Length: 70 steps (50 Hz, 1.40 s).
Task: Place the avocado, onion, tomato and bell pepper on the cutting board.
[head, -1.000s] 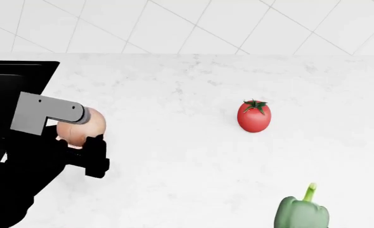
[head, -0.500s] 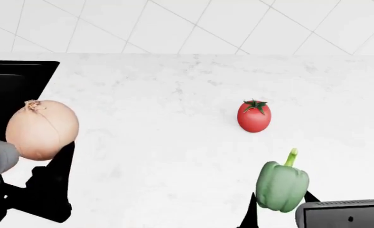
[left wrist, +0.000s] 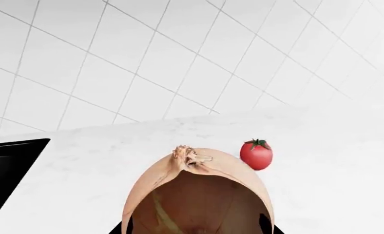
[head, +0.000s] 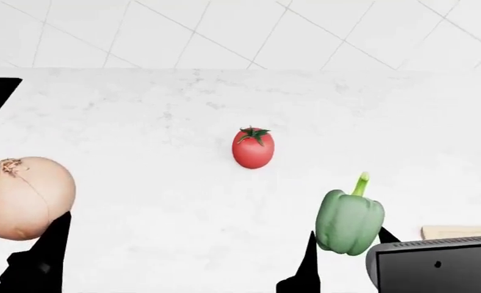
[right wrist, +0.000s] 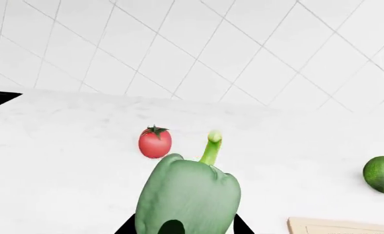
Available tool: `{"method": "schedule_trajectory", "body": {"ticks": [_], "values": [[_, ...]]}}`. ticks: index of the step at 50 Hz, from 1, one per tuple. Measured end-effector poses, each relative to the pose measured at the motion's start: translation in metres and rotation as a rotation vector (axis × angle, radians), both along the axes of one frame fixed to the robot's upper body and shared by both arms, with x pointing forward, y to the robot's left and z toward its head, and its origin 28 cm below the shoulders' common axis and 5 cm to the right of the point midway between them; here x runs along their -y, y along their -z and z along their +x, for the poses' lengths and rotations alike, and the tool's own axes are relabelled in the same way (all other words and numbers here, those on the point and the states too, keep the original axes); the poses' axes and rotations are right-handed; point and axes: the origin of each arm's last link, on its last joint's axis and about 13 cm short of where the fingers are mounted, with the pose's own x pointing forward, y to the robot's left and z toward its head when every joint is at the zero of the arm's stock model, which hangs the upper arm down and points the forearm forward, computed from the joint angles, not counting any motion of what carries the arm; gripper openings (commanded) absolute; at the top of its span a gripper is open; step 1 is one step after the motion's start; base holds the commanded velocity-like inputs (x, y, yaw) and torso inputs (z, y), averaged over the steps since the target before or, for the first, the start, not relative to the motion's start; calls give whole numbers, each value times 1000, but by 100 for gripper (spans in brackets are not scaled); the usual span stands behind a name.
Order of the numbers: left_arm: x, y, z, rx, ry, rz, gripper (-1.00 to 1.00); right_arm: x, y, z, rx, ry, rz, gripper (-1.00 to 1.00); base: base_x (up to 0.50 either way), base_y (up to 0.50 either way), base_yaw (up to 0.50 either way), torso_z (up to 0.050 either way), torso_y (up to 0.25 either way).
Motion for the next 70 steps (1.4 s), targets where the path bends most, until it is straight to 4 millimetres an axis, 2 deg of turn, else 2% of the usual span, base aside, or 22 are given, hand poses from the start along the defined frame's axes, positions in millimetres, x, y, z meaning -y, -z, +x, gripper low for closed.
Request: {"method": "schedule_trajectory", "body": {"ticks": [45,60,70], "values": [[0,8,-6,-22,-24,-23,-100,1,1,-5,-8,-11,-1,-100,0,-499,0,0,0],[5,3,-1,-28,30,31,-100,4,-4,-7,-7,-19,-29,-100,0,0,0,0,1],[13,-5,7,-22,116,102,-100,16,-9,-17,-32,25,-69,-100,0,0,0,0,0]]}}
